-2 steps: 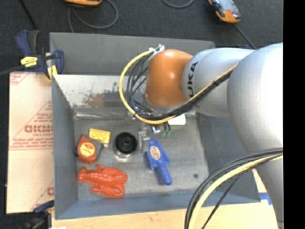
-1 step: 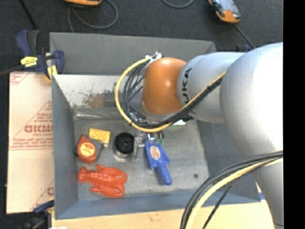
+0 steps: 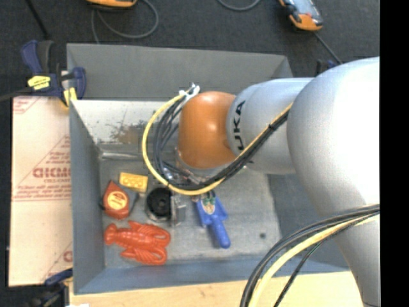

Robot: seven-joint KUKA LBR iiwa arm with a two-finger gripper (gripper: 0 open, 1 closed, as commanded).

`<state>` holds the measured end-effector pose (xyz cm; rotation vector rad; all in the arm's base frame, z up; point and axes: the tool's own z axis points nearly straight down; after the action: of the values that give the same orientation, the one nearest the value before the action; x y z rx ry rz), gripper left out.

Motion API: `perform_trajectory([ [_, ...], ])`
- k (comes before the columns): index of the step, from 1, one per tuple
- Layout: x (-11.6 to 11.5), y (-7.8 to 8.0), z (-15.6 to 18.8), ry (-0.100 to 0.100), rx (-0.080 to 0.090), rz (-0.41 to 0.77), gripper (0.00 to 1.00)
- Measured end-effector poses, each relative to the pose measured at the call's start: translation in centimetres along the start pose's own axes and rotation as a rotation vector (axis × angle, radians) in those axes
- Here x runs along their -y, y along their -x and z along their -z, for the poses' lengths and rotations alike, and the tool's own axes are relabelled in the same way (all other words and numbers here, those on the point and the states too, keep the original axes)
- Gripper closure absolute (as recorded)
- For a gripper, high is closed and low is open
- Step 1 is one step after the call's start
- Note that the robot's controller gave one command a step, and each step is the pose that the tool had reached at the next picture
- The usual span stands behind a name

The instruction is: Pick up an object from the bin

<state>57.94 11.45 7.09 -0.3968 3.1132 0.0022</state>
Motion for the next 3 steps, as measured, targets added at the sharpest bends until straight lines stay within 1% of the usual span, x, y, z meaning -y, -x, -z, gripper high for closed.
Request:
perform_trajectory([
  [1, 0.0, 0.0, 0.0, 0.000, 0.000, 0.000, 1.00],
  [2, 0.1, -0.7, 3.9, 0.000, -0.010, -0.003, 1.00],
  [3, 0.1, -1.2, 6.7, -0.002, 0.011, 0.004, 1.00],
])
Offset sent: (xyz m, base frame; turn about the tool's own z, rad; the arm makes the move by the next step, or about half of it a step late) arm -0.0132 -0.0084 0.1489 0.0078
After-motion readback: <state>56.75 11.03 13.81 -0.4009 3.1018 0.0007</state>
